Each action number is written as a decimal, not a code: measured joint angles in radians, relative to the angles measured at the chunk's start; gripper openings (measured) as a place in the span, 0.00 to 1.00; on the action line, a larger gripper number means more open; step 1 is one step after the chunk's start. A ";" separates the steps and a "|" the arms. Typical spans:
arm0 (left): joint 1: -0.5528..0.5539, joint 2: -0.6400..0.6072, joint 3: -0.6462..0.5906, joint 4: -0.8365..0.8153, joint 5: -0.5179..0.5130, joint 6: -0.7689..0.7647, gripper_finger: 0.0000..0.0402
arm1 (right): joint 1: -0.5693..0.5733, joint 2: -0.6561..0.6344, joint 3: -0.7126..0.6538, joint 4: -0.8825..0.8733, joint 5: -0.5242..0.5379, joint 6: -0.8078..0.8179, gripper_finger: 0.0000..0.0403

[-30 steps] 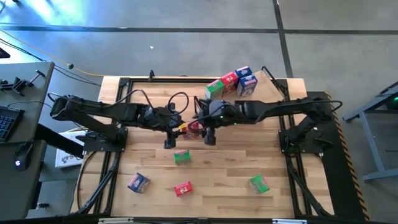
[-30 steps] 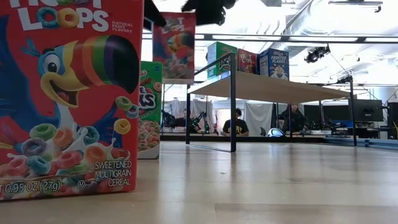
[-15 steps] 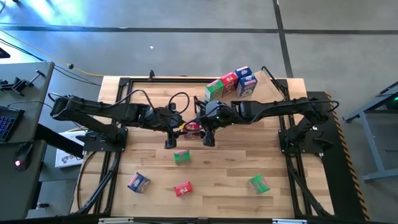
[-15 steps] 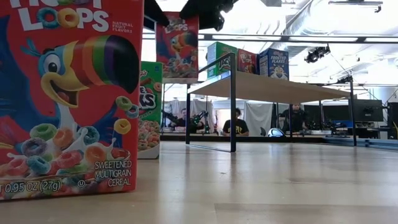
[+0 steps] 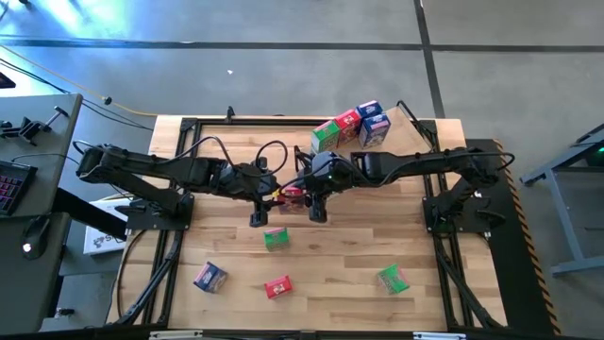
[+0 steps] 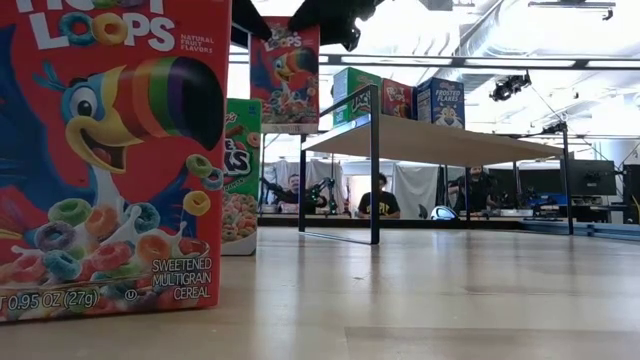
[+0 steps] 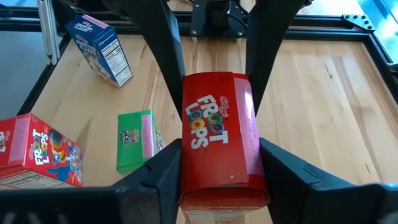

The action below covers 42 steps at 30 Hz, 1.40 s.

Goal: Stack cereal on shelf
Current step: Put the top red cereal box on the shelf and aligned with the other red cereal box

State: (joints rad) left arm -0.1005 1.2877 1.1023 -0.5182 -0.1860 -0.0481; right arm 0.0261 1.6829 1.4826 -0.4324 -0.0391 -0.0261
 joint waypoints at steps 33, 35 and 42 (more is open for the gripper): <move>0.095 -0.442 -0.504 0.596 0.232 -0.076 0.48 | -0.016 -0.331 0.000 -0.148 -0.053 -0.172 0.40; 0.097 -0.443 -0.508 0.595 0.232 -0.078 0.47 | -0.039 -0.386 0.000 -0.221 -0.055 -0.189 0.40; 0.106 -0.435 -0.509 0.600 0.247 -0.070 0.43 | -0.143 -0.495 -0.005 -0.503 -0.057 -0.281 0.40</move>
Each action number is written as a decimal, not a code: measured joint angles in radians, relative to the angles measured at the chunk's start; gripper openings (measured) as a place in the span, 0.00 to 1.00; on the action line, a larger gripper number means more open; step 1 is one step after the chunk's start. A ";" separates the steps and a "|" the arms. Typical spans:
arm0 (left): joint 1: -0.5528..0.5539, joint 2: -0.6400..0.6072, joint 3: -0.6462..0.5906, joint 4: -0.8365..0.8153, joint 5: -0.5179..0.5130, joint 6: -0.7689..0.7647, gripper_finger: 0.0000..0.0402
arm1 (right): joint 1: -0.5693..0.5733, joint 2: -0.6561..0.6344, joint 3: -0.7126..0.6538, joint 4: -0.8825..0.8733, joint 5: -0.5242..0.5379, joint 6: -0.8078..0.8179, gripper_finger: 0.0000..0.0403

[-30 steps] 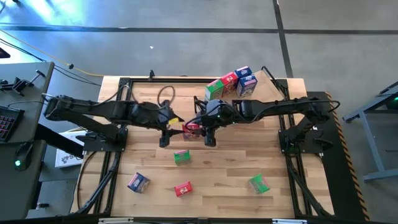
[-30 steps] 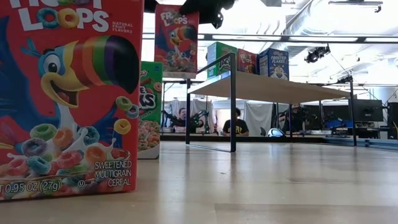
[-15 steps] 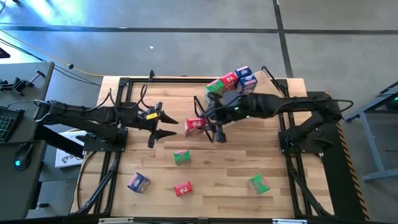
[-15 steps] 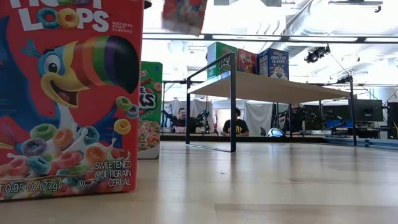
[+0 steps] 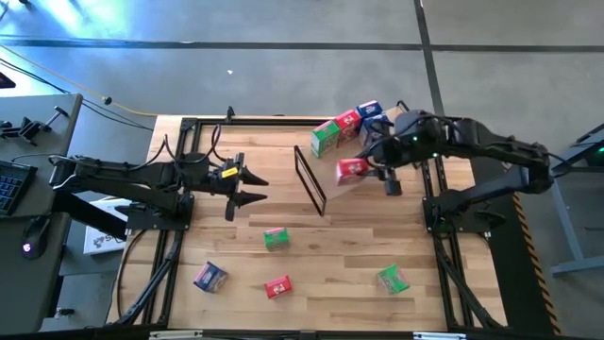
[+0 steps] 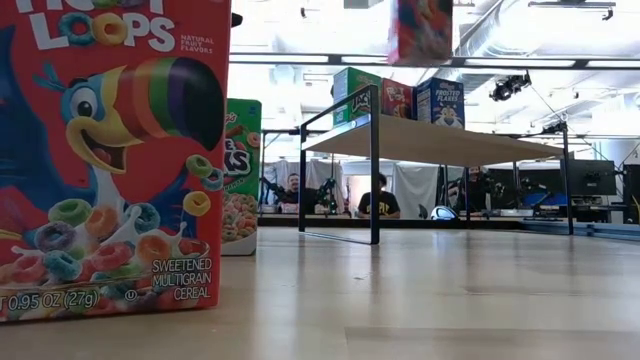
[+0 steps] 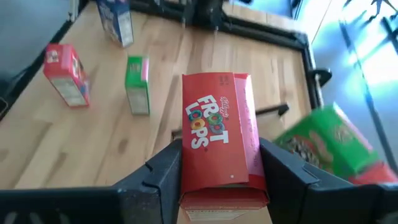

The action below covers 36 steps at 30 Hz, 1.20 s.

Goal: Stack cereal on shelf
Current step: Put the top red cereal box on the shelf and aligned with the other red cereal box

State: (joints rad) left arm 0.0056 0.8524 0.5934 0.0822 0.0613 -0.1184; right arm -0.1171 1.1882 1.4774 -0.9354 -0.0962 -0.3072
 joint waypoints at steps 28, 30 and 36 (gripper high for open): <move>0.016 0.001 0.000 -0.001 0.008 -0.011 0.41 | -0.284 -0.042 -0.268 0.160 0.036 -0.139 0.48; 0.016 0.001 0.000 -0.001 0.008 -0.011 0.41 | -0.284 -0.036 -0.268 0.163 0.059 -0.138 0.50; 0.016 0.001 0.000 0.000 0.008 -0.019 0.41 | -0.284 -0.030 -0.268 0.205 0.112 -0.139 0.55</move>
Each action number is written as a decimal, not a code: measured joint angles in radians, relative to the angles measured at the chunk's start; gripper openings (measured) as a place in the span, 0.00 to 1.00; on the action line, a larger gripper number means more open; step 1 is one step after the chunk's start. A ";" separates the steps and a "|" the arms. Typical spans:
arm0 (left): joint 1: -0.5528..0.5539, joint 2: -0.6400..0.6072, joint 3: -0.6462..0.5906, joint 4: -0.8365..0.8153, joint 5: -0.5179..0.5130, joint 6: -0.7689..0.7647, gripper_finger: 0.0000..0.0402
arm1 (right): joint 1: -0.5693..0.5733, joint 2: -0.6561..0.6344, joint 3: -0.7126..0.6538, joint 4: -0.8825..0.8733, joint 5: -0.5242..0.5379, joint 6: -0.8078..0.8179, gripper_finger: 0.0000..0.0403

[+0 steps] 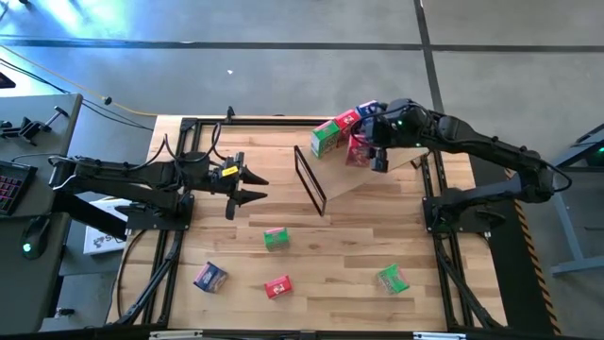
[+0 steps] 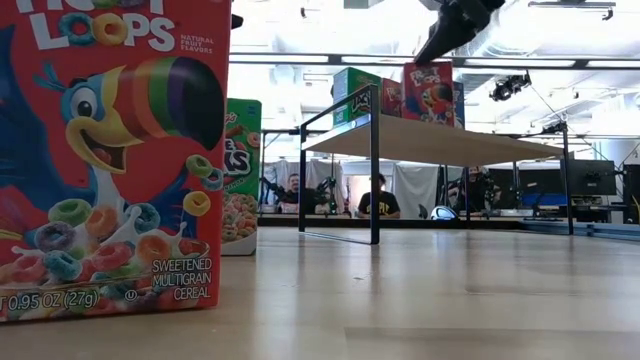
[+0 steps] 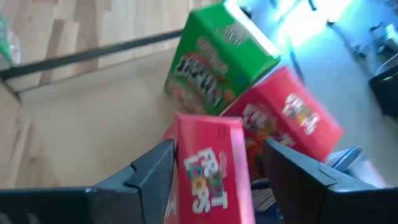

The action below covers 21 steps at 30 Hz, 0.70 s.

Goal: Stack cereal on shelf
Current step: Put the top red cereal box on the shelf and aligned with the other red cereal box

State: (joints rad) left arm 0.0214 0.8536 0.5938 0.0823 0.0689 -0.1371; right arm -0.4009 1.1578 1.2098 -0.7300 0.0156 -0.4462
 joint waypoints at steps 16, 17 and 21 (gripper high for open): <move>0.025 0.100 0.001 0.039 0.007 0.009 0.37 | 0.161 -0.128 -0.007 -0.224 0.109 0.333 0.38; 0.033 0.118 0.001 0.062 0.022 0.013 0.35 | 0.169 -0.127 -0.022 -0.233 0.109 0.369 0.34; 0.064 0.169 0.001 0.120 0.097 0.025 0.27 | 0.192 -0.123 -0.115 -0.196 0.130 0.438 0.16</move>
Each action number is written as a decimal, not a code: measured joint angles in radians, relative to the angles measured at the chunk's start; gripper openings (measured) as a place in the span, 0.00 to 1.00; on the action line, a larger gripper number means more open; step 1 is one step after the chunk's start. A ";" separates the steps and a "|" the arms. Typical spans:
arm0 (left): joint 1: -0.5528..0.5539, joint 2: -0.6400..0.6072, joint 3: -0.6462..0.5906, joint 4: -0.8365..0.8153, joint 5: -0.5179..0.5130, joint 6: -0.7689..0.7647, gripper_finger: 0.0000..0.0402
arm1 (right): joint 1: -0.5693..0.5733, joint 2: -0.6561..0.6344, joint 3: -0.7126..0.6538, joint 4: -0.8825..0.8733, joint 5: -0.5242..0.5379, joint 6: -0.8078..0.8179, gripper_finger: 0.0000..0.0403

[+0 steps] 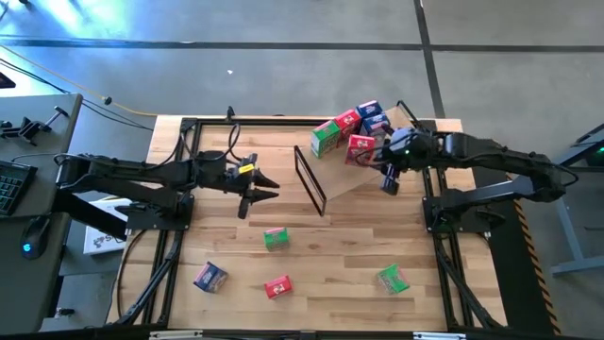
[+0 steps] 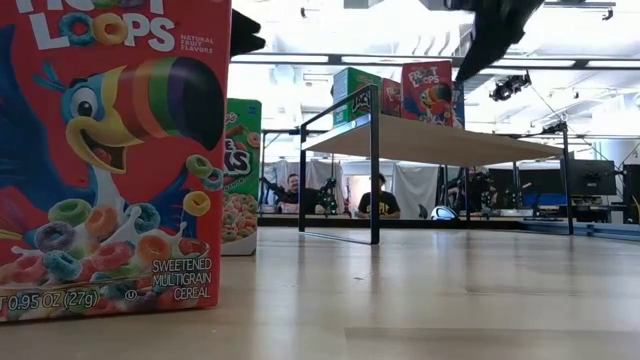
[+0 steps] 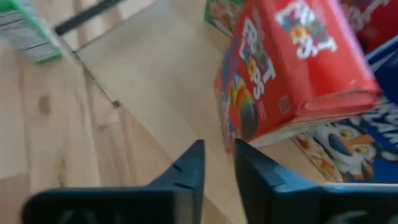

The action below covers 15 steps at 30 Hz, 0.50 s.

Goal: Stack cereal on shelf
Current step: Put the top red cereal box on the shelf and aligned with the other red cereal box

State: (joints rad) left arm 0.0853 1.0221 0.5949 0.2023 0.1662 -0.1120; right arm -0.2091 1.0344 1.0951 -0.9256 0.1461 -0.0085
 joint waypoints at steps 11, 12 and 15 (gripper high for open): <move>0.034 0.011 0.000 -0.001 0.035 -0.034 0.11 | -0.053 0.001 -0.145 0.219 0.135 0.030 0.03; 0.033 0.011 0.000 -0.001 0.035 -0.034 0.11 | -0.059 0.001 -0.148 0.230 0.135 0.029 0.03; 0.033 0.011 0.000 -0.001 0.035 -0.034 0.10 | -0.074 0.001 -0.149 0.247 0.135 0.018 0.03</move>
State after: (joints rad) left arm 0.1184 1.0328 0.5949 0.2008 0.2016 -0.1455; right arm -0.2827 1.0351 0.9463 -0.6783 0.2814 0.0093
